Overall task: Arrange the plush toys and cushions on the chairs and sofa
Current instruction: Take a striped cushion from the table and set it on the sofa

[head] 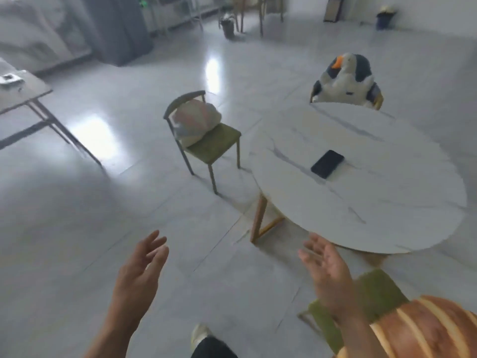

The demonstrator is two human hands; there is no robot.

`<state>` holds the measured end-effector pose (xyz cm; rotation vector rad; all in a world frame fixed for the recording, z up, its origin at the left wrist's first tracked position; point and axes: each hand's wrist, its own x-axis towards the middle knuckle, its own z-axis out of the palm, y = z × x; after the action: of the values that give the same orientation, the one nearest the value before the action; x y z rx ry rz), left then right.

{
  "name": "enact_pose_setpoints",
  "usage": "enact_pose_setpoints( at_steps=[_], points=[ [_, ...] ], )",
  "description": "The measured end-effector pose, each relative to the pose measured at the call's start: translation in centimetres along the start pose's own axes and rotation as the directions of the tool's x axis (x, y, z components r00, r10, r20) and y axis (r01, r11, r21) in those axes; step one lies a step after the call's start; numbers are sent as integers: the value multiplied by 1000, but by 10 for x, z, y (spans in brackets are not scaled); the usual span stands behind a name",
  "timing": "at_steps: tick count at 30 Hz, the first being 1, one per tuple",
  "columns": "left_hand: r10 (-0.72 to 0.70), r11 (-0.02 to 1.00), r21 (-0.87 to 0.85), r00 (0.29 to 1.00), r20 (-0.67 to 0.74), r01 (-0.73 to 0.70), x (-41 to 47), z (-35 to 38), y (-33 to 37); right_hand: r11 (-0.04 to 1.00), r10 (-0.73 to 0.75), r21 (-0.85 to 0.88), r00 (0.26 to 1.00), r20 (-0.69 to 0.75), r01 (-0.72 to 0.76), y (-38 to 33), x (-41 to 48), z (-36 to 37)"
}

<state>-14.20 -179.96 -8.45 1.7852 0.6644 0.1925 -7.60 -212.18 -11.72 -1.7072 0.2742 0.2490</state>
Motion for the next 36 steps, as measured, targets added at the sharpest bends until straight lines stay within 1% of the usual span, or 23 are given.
enact_pose_setpoints(
  at_steps=[3, 6, 10, 12, 15, 18, 22, 28, 30, 32, 36],
  points=[
    [-64, 992, -115, 978, -198, 42, 1, -73, -27, 994, -57, -86, 985, 163, 72, -33, 12, 75],
    [-150, 970, -232, 919, -364, 66, 3, -144, -58, 983, -70, -143, 949, 306, 119, -54, 20, 166],
    [-258, 937, -338, 821, -510, 85, 15, -240, -97, 964, -52, -209, 883, 466, 167, -65, 20, 299],
    [-287, 928, -364, 774, -565, 79, 26, -284, -111, 949, -53, -234, 839, 542, 212, -74, 22, 363],
    [-298, 923, -382, 706, -642, 43, 45, -344, -118, 934, -73, -233, 784, 617, 270, -96, 23, 448],
    [-293, 925, -379, 663, -689, 16, 76, -397, -117, 926, -105, -205, 735, 669, 319, -118, 26, 518],
    [-291, 927, -376, 641, -710, 5, 139, -448, -128, 916, -132, -179, 690, 712, 360, -136, 53, 606],
    [-343, 908, -416, 636, -691, 38, 280, -513, -153, 939, -90, -177, 708, 700, 294, -143, 133, 753],
    [-364, 904, -423, 621, -695, 56, 332, -542, -151, 943, -65, -186, 697, 714, 278, -159, 164, 809],
    [-352, 908, -417, 609, -710, 39, 378, -580, -139, 938, -53, -194, 674, 737, 286, -183, 187, 867],
    [-295, 931, -364, 542, -787, -22, 451, -661, -114, 917, -77, -174, 587, 806, 359, -241, 218, 989]
  ],
)
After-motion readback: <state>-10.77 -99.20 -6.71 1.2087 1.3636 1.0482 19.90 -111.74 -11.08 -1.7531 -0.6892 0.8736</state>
